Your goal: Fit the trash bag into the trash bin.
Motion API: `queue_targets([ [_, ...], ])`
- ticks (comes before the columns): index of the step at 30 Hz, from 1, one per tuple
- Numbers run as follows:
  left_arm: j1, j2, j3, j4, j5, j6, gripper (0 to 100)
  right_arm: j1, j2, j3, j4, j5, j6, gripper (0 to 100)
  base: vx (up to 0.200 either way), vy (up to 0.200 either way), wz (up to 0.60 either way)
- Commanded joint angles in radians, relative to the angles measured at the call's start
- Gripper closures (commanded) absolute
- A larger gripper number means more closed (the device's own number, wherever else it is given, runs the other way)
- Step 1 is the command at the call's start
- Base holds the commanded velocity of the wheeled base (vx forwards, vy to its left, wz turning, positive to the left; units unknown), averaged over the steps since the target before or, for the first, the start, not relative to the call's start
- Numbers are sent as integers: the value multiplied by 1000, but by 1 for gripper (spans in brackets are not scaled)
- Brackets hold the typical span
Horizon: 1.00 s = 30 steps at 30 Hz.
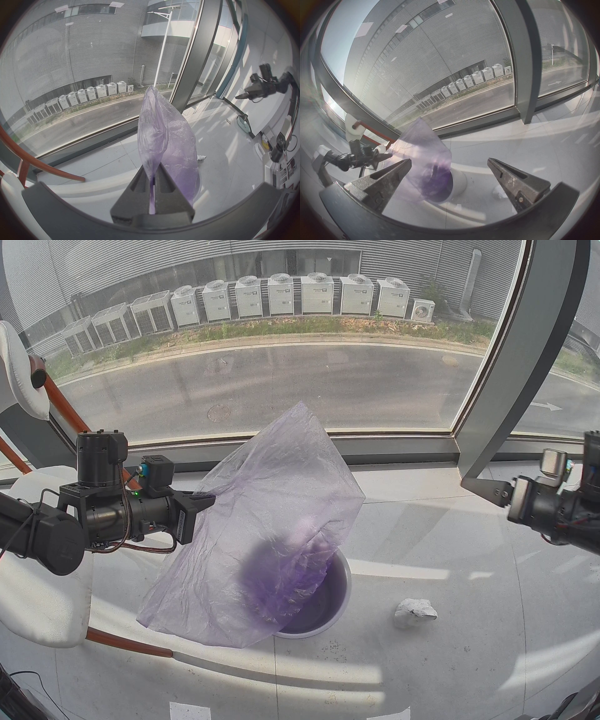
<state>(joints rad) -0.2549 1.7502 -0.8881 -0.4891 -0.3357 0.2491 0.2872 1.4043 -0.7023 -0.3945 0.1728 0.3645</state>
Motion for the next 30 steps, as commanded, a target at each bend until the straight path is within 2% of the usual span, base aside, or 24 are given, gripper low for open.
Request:
queue_targets([
  [1, -26, -107, 66, 3, 40, 56, 100, 7, 364, -135, -188, 16, 24, 0, 0, 0, 0],
  [2, -26, -127, 84, 4, 40, 53, 100, 3, 400, -158, -204, 10, 37, 100, 0, 0, 0],
  [8, -26, -173, 186, 0, 41, 56, 100, 9, 544, -313, -247, 5, 200, 100, 0, 0, 0],
  [10, -26, -189, 204, 0, 40, 58, 100, 10, 579, -356, -250, 5, 223, 100, 0, 0, 0],
  [16, -55, -222, 228, 1, 41, 53, 100, 49, 674, -408, -253, 5, 228, 100, 0, 0, 0],
  [25, -73, -233, 239, 1, 52, 55, 100, 208, 840, -463, -383, 7, 229, 100, 0, 0, 0],
  [30, -73, -242, 259, 1, 53, 55, 100, 257, 881, -470, -403, 7, 231, 100, 0, 0, 0],
])
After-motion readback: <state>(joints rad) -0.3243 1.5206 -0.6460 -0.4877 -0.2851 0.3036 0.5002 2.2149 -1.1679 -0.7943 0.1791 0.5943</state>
